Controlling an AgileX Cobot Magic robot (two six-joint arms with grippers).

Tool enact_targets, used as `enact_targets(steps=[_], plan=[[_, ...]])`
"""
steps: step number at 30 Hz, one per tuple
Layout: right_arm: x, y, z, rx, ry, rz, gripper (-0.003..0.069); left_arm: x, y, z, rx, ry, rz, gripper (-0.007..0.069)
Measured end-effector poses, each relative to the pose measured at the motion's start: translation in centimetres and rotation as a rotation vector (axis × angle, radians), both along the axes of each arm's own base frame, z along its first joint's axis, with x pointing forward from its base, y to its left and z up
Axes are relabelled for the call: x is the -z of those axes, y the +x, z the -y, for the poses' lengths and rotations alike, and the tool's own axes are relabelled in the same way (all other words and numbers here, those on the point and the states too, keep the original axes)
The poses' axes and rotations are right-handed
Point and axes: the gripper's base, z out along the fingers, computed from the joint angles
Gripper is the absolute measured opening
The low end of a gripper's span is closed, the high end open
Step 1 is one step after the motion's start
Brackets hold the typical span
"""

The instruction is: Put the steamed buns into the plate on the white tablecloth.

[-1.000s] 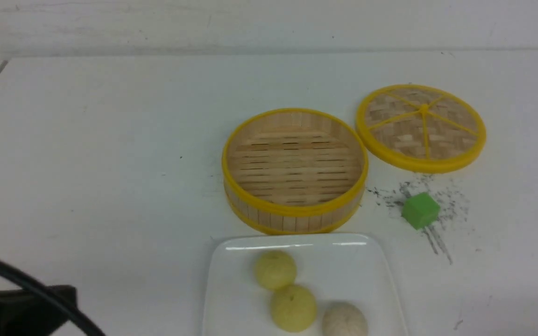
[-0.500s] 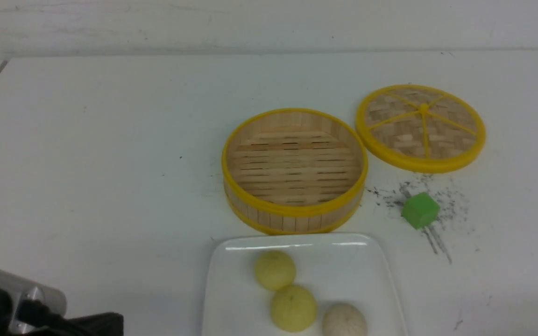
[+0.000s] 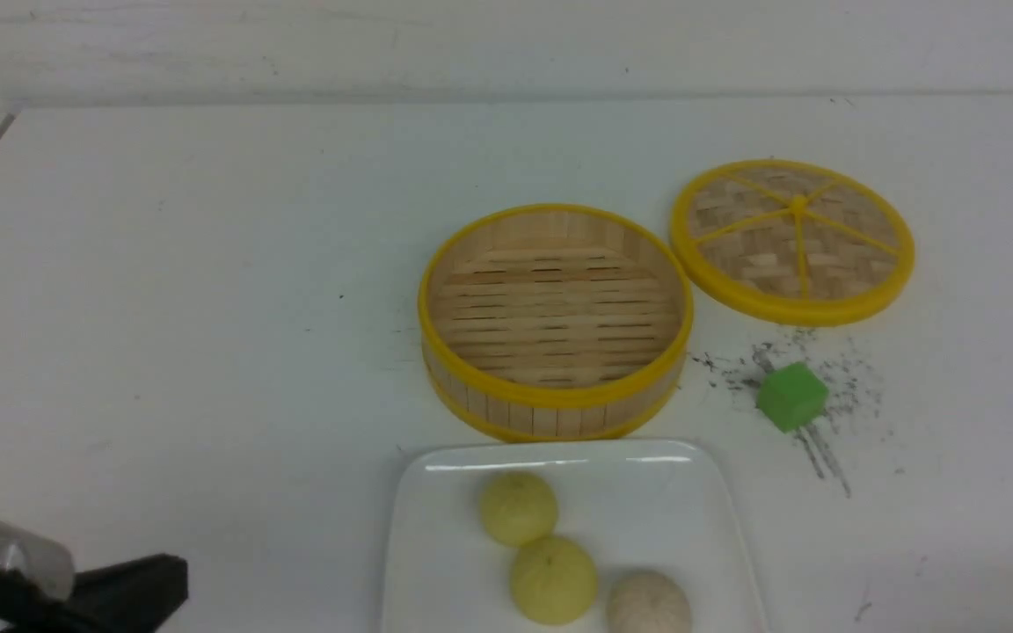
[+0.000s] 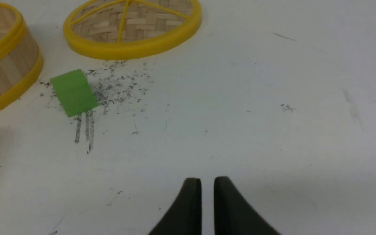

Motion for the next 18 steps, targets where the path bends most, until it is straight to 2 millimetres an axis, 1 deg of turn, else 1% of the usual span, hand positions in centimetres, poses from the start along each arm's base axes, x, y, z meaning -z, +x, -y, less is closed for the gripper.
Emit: enact_targets(steps=[3,4,5,6,8,9,10,11,12,14,18], plan=[[0.0,0.0,0.0,0.0,0.0,0.0,0.0084,0.1,-0.2,-0.9,-0.06,0.032,0.063,0.0047],[0.0,0.0,0.0,0.0,0.0,0.0,0.0088,0.6,-0.5,-1.6,-0.131,0.055,0.106,0.0048],[0.0,0.0,0.0,0.0,0.0,0.0,0.0088,0.8,-0.5,-1.7,-0.14,0.056,0.107,0.0048],[0.0,0.0,0.0,0.0,0.0,0.0,0.009,1.9,-0.7,-2.3,-0.212,0.069,0.121,0.005],[0.0,0.0,0.0,0.0,0.0,0.0,0.0093,3.6,-0.9,-2.9,-0.302,0.077,0.119,0.0052],[0.0,0.0,0.0,0.0,0.0,0.0,0.0094,3.8,-1.0,-3.0,-0.311,0.079,0.119,0.0052],[0.0,0.0,0.0,0.0,0.0,0.0,0.0096,5.2,-1.2,-3.5,-0.379,0.087,0.113,0.0054],[0.0,0.0,0.0,0.0,0.0,0.0,0.0097,5.9,-1.4,-3.7,-0.417,0.098,0.112,0.0054],[0.0,0.0,0.0,0.0,0.0,0.0,0.0097,6.1,-1.4,-3.8,-0.424,0.098,0.112,0.0054],[0.0,0.0,0.0,0.0,0.0,0.0,0.0099,7.5,-1.6,-4.2,-0.494,0.102,0.1,0.0054],[0.0,0.0,0.0,0.0,0.0,0.0,0.0104,8.7,-1.8,-4.4,-0.538,0.094,0.096,0.0055]])
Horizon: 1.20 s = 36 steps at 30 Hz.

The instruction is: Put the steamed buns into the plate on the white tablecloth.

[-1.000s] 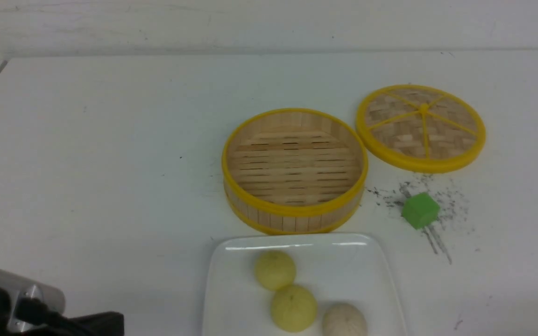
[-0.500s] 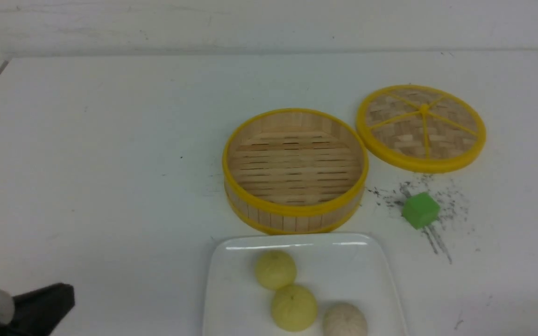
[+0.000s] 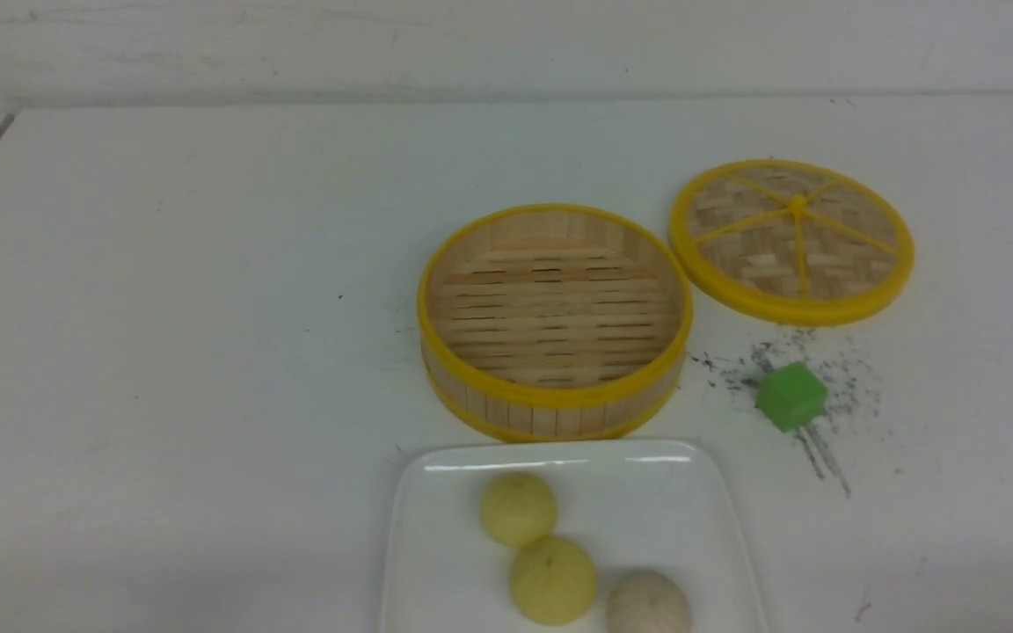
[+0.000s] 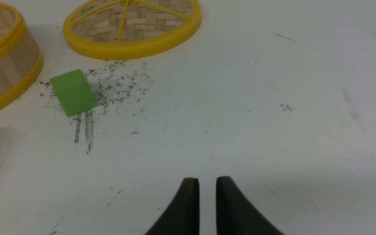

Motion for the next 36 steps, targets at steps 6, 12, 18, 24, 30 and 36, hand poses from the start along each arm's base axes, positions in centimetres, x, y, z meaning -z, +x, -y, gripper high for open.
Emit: enact_targets(steps=[6,12,18,24,30,36], plan=[[0.0,0.0,0.0,0.0,0.0,0.0,0.0111,-0.06,-0.1,-0.06,-0.02,-0.033,0.03,0.0055],[0.0,0.0,0.0,0.0,0.0,0.0,0.0117,-0.05,-0.1,-0.07,-0.025,-0.047,0.03,0.0055],[0.0,0.0,0.0,0.0,0.0,0.0,0.0117,-0.05,-0.1,-0.07,-0.026,-0.047,0.03,0.0064],[0.0,0.0,0.0,0.0,0.0,0.0,0.0119,-0.04,-0.1,-0.07,-0.026,-0.047,0.029,0.0071],[0.0,0.0,0.0,0.0,0.0,0.0,0.0127,-0.04,-0.1,-0.07,-0.026,-0.047,0.029,0.0077],[0.0,0.0,0.0,0.0,0.0,0.0,0.0131,-0.04,-0.1,-0.07,-0.026,-0.047,0.029,0.0083]])
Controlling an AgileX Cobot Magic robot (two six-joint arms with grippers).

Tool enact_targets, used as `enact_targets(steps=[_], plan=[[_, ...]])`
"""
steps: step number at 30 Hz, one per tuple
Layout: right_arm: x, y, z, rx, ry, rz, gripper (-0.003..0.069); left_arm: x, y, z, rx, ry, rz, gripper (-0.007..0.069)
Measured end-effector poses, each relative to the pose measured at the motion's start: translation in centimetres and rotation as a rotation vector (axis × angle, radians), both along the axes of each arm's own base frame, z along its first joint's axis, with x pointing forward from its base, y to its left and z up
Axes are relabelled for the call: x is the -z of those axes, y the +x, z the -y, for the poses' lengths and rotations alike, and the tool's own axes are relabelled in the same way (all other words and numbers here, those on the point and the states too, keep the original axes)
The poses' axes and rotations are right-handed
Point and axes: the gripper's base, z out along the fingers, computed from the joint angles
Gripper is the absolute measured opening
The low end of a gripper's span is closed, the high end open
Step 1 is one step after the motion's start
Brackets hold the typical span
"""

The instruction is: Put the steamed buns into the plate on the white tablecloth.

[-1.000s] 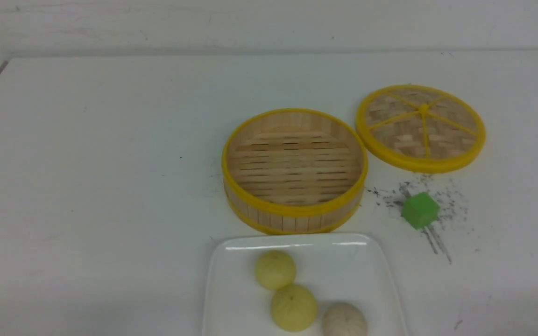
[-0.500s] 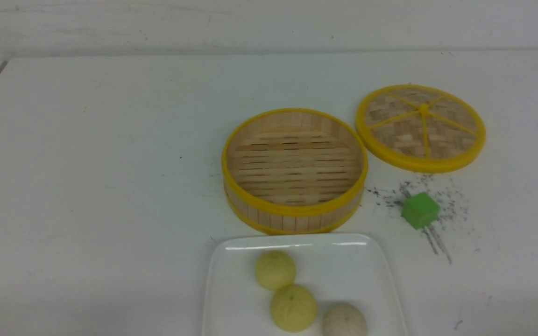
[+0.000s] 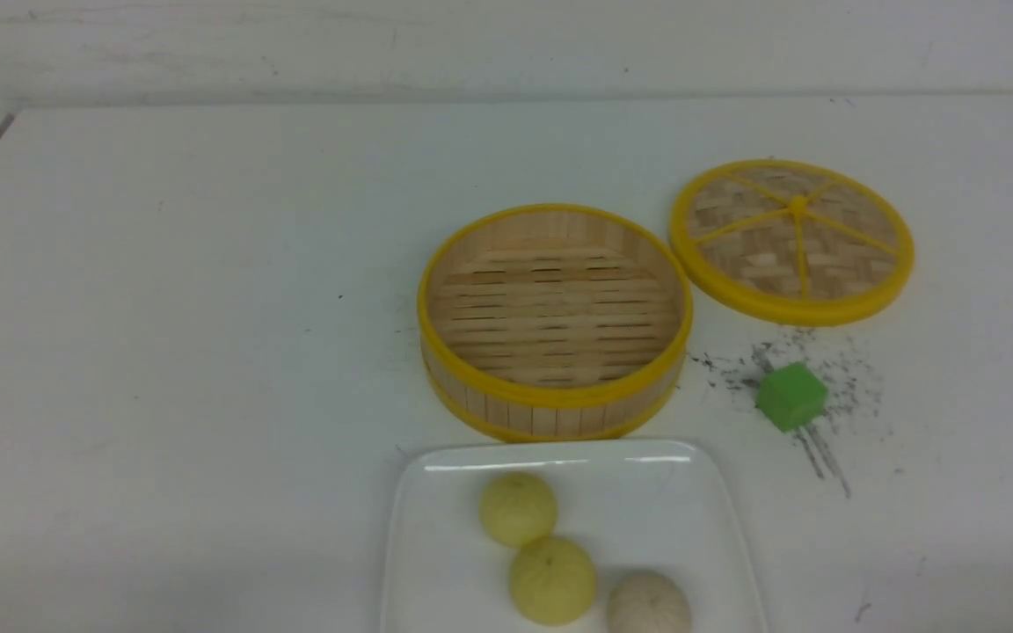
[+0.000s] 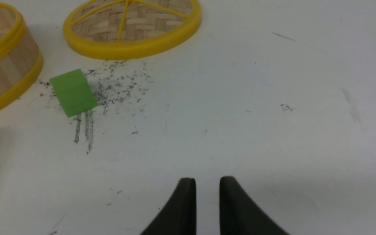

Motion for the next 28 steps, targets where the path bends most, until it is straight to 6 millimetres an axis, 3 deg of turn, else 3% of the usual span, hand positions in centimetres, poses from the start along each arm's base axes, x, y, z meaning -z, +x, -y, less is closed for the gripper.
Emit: enact_targets(steps=[28], plan=[[0.0,0.0,0.0,0.0,0.0,0.0,0.015,0.0,0.0,0.0,0.0,0.0,0.0,0.0083]])
